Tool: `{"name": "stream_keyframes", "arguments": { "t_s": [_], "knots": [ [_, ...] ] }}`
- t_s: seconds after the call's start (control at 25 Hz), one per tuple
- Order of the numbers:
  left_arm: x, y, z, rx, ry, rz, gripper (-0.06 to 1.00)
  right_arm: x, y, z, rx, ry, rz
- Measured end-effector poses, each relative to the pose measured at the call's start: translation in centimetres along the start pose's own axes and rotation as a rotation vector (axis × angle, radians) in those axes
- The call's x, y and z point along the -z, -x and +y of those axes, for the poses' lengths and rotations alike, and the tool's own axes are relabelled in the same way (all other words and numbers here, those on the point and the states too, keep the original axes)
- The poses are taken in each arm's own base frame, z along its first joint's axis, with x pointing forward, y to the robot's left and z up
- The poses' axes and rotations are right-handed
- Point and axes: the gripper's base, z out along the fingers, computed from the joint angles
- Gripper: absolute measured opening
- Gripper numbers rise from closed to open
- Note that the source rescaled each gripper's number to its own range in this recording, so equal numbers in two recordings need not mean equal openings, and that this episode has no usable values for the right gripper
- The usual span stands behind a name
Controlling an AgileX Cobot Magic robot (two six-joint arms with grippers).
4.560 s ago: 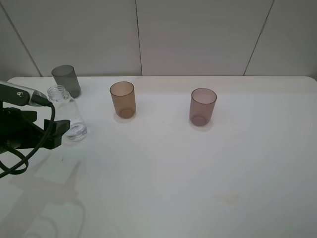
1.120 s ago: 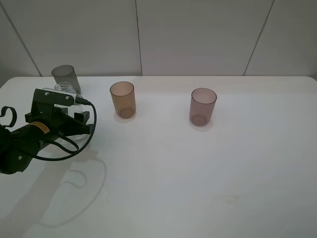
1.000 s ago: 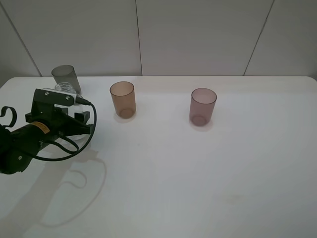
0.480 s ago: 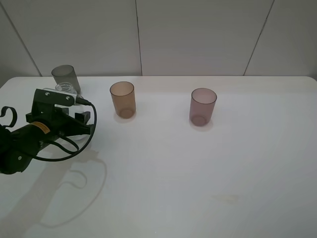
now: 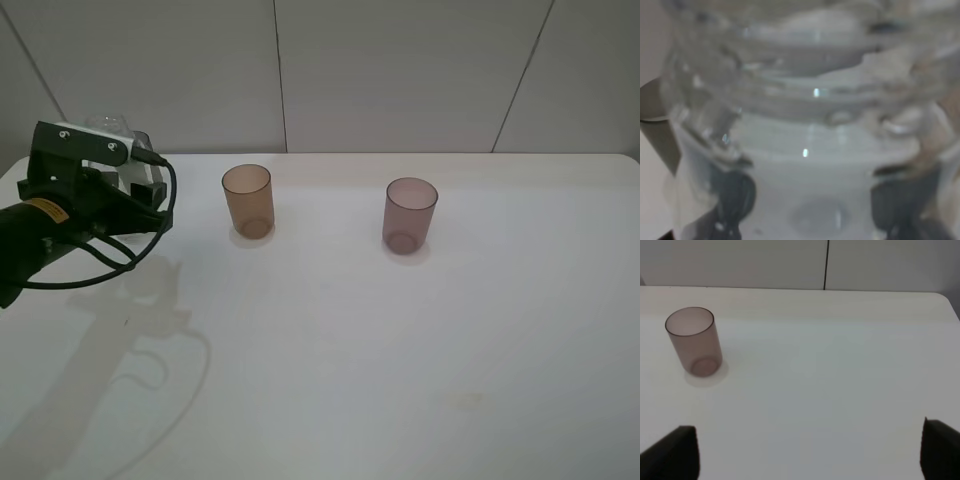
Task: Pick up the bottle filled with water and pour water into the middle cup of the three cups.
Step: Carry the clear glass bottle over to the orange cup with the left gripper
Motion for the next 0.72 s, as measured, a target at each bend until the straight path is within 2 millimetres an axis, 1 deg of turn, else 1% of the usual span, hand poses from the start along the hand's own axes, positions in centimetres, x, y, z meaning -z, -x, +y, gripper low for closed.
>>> {"name": "stream_keyframes", "arguments": {
  "t_s": [0.12, 0.2, 0.28, 0.48, 0.6, 0.72],
  "knots": [
    [-0.4, 1.9, 0.0, -0.091, -0.028, 0.051, 0.02, 0.0, 0.0, 0.0, 0.0, 0.0, 0.0],
    [-1.0, 3.4, -0.1, -0.135, -0.057, 0.095, 0.02, 0.0, 0.0, 0.0, 0.0, 0.0, 0.0],
    [-1.8, 4.4, -0.3, -0.18, -0.097, 0.166, 0.02, 0.0, 0.0, 0.0, 0.0, 0.0, 0.0],
    [-3.1, 7.0, -0.6, -0.296, -0.171, 0.228, 0.02, 0.0, 0.0, 0.0, 0.0, 0.0, 0.0],
    [-4.0, 8.2, -0.8, -0.357, -0.212, 0.27, 0.02, 0.0, 0.0, 0.0, 0.0, 0.0, 0.0],
    [-5.0, 8.0, -1.0, -0.418, -0.261, 0.365, 0.02, 0.0, 0.0, 0.0, 0.0, 0.0, 0.0]
  ]
}}
